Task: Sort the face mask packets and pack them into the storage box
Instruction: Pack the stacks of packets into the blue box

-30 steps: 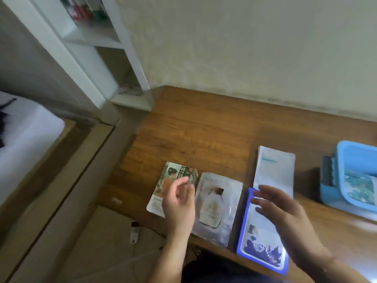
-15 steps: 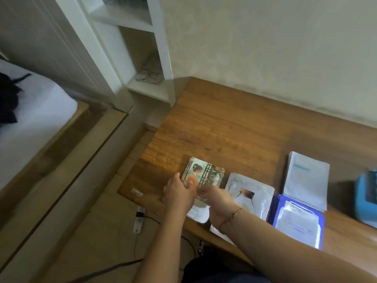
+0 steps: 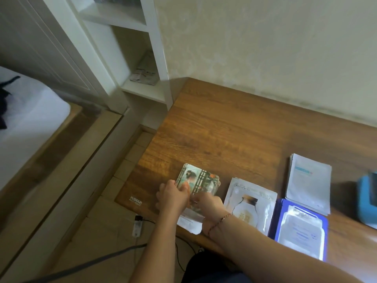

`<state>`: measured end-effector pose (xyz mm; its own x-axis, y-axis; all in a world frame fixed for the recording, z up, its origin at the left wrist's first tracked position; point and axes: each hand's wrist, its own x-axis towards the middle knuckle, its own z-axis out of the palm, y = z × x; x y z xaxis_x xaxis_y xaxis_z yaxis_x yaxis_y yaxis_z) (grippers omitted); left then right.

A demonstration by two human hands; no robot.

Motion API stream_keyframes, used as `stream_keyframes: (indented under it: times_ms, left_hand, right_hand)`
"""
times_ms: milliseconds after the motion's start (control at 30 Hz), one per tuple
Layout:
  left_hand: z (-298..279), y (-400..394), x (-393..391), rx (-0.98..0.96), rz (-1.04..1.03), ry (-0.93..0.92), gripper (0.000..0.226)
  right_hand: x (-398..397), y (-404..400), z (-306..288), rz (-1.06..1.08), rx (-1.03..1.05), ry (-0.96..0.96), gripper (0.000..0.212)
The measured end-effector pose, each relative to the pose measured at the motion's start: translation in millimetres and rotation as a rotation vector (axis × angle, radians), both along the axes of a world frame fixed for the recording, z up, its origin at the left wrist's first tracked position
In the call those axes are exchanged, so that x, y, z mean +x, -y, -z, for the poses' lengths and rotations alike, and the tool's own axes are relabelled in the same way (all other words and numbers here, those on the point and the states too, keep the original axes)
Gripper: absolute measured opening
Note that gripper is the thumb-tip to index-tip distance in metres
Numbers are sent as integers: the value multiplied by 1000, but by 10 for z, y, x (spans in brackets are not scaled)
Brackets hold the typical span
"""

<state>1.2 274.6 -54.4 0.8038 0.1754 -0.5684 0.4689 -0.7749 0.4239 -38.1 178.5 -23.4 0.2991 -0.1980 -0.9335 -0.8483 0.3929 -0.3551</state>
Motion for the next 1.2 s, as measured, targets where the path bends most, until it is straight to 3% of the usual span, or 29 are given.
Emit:
stream_keyframes:
  times_ms: [133,233,367,533,600,700,767,833,1000,1067,1200]
  left_hand:
    - [9,-48,-50,-55,4,43,44]
    - [39,-68,-76,-64,7,72,44]
    - [54,-89,-106,-88,8,116,43]
    - [-2,-162,-172,-192,14,181,52]
    - [-55,-191,-186,-326,-71,147,56]
    - [-187,-186,-178,-877,-283,-138,55]
    - [-299,-105,-194,-1131,-328,-211,47]
    - [-388,50,-219,-1214,-359,-161,44]
    - [-603,565,-262,-1149,-447,-43,42]
    - [-678,820,-291,-1171,-487,-19,37]
    - [-901,1569,-461,-1254,-471,131,31]
  right_hand:
    - [27,-17,126,-1,-7,37,12]
    - [0,-90,198,-16,-139,29,29]
    - [-135,-62,217,-92,-268,301,30]
    - [-129,178,168,-218,-242,483,32]
    - [-127,338,105,-205,-142,547,34]
    - [-122,586,-38,-165,96,623,47]
    - [-129,691,-169,-193,189,659,50]
    - [-147,737,-286,-190,156,684,49]
    - [-318,1094,-482,-156,-56,767,38]
    - [-470,1291,-510,-37,-33,789,35]
    - [-650,1425,-603,429,244,905,47]
